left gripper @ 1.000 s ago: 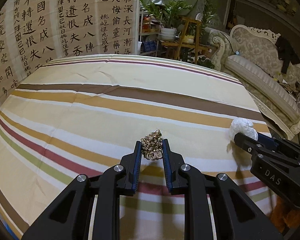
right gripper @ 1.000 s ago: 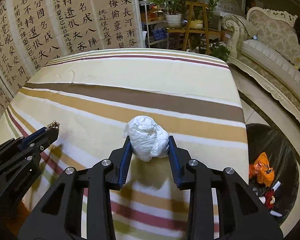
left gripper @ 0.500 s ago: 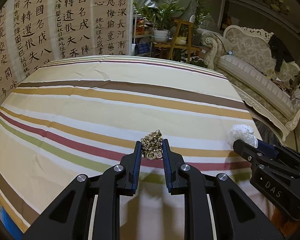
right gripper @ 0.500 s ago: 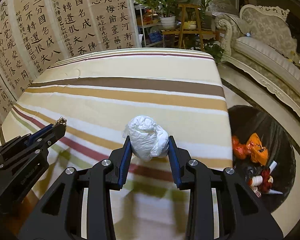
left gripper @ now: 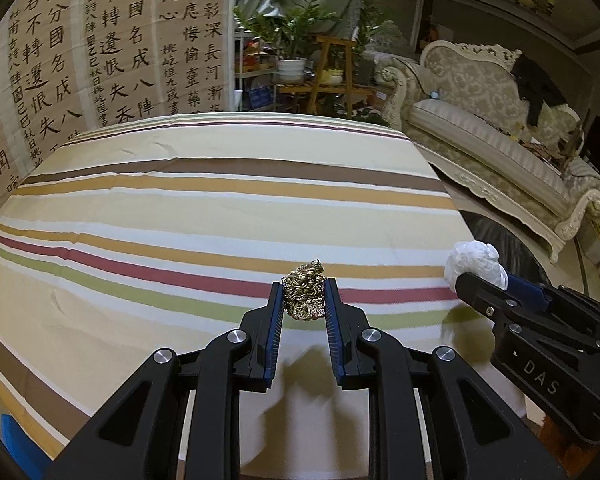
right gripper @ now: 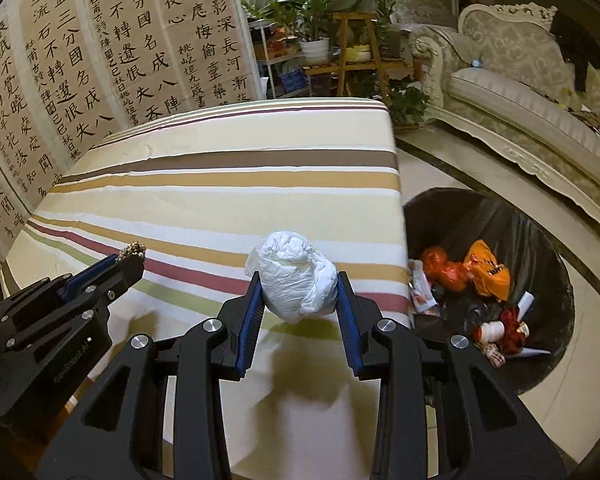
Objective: Collect trash
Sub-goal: 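Carry twine bundle and tissue over the bin and open both tools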
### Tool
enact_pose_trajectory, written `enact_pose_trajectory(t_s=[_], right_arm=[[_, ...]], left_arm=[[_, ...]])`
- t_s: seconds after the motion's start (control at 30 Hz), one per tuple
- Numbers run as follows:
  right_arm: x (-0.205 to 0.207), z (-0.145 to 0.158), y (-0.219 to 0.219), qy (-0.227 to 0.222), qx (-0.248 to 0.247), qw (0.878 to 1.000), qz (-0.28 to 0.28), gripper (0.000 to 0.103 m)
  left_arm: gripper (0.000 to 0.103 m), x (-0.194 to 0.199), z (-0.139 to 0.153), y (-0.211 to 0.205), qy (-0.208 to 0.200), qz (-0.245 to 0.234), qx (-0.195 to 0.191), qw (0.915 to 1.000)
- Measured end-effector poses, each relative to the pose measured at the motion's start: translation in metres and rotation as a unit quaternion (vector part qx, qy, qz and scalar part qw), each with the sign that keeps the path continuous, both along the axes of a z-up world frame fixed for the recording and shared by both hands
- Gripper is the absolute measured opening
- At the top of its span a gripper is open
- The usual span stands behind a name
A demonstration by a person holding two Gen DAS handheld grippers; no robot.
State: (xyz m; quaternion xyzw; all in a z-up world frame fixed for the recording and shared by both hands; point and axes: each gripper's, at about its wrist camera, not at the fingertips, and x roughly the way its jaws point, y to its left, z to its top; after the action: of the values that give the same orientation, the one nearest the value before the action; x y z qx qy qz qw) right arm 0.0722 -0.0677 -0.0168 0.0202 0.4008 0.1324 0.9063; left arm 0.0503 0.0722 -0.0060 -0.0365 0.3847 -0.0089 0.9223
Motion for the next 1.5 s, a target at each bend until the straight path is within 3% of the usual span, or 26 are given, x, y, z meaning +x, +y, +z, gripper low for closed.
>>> enact_pose_trajectory(t_s=[0.83,1.33,1.47,1.5], right_arm=[[-0.007,-0.006,-0.112,-0.007,0.003,0.993,-0.119,0.034],[0.032,-0.019,-0.165,0.005,-0.005,0.984,-0.176,0.035],[0.04,-0.023,-0.176,0.007,-0.004,0.982,-0.19,0.044],[0.041,-0.024,-0.179,0.007,-0.002,0.981,-0.193,0.045]], left_arm=[[0.022,0.016,0.0,-0.096,-0.002,-0.103,0.013,0.9946],[0.022,0.058,-0.005,-0.166,-0.004,-0.16,0.031,0.9866],[0.029,0.068,-0.008,-0.175,0.001,-0.163,0.033,0.9861],[0.036,0.07,-0.008,-0.177,0.002,-0.162,0.033,0.9862]])
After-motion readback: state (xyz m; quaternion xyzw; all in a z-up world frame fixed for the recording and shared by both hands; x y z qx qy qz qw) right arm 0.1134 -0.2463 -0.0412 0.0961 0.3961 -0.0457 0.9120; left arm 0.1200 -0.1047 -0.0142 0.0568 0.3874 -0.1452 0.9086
